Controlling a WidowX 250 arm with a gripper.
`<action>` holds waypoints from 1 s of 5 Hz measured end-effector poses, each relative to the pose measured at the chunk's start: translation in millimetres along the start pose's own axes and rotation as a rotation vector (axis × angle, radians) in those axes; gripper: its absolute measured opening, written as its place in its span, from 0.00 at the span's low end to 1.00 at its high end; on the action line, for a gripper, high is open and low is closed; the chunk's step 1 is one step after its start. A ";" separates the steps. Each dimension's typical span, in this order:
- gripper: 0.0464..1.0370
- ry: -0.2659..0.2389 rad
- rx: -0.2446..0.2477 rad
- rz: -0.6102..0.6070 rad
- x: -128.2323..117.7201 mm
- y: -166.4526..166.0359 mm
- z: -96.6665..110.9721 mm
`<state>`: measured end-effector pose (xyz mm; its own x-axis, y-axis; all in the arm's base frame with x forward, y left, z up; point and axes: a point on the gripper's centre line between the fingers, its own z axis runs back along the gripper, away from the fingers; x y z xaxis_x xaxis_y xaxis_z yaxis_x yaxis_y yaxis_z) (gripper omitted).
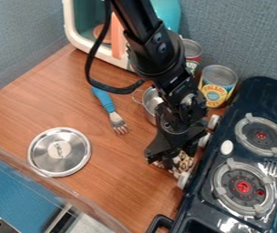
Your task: Move the thing below the microwave
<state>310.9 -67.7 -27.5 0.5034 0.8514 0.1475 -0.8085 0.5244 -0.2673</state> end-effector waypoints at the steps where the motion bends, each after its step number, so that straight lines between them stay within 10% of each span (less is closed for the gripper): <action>1: 0.48 -0.027 0.029 -0.004 3.4 8.2 5.2; 5: 0.48 -0.177 -0.016 0.259 80.1 43.2 73.3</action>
<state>293.9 24.2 42.6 0.2191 0.9468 0.2357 -0.8975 0.2903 -0.3320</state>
